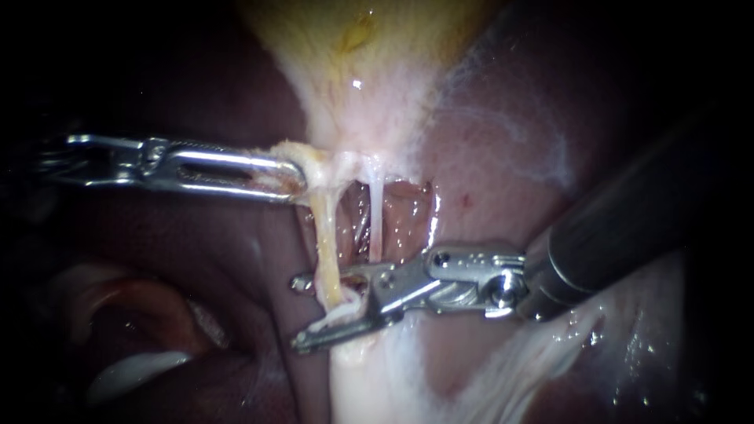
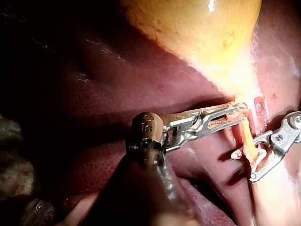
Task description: Clipping first clip left tube
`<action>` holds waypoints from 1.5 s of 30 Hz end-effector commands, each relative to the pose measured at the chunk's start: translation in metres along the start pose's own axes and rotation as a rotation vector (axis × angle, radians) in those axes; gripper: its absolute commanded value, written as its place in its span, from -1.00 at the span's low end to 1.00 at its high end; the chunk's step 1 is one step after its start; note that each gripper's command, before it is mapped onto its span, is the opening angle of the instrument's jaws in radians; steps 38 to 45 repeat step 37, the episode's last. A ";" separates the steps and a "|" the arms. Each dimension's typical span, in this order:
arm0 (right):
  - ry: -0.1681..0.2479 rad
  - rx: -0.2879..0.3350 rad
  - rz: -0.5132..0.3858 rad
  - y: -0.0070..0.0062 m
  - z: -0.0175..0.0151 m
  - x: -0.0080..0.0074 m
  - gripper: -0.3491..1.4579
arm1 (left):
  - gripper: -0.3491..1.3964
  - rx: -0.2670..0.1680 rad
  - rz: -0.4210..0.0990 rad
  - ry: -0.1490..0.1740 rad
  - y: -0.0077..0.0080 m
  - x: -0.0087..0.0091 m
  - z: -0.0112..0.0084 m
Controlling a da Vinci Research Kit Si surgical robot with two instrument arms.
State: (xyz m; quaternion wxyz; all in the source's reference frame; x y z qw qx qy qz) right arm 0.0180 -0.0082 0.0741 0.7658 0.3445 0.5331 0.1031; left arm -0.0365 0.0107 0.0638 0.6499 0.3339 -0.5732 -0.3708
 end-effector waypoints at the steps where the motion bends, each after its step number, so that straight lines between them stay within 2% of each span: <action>1: -0.005 0.003 0.000 0.0000 -0.0001 0.0001 -0.22 | -1.00 0.000 0.000 0.000 0.0000 0.0000 0.0000; 4: -0.031 -0.002 0.003 0.0000 -0.0002 0.0002 -0.28 | -1.00 0.000 0.000 0.000 0.0000 0.0000 0.0000; 7: -0.039 -0.011 0.004 0.0000 -0.0003 0.0002 -0.40 | -1.00 0.000 0.001 0.000 0.0001 0.0000 0.0000; 11: -0.054 -0.031 0.017 -0.0001 -0.0006 0.0002 -0.80 | -1.00 0.000 0.001 0.000 0.0001 0.0000 0.0000; 13: -0.074 -0.032 0.018 -0.0001 -0.0008 0.0002 -0.99 | -1.00 0.000 0.001 0.000 0.0001 0.0000 0.0000; 23: -0.141 -0.048 0.125 -0.0004 -0.0015 0.0001 -1.00 | -1.00 0.000 0.001 0.000 0.0001 0.0000 0.0000; 45: -0.139 -0.052 0.142 -0.0003 -0.0016 0.0000 -1.00 | -1.00 0.000 0.001 0.000 0.0002 0.0000 0.0000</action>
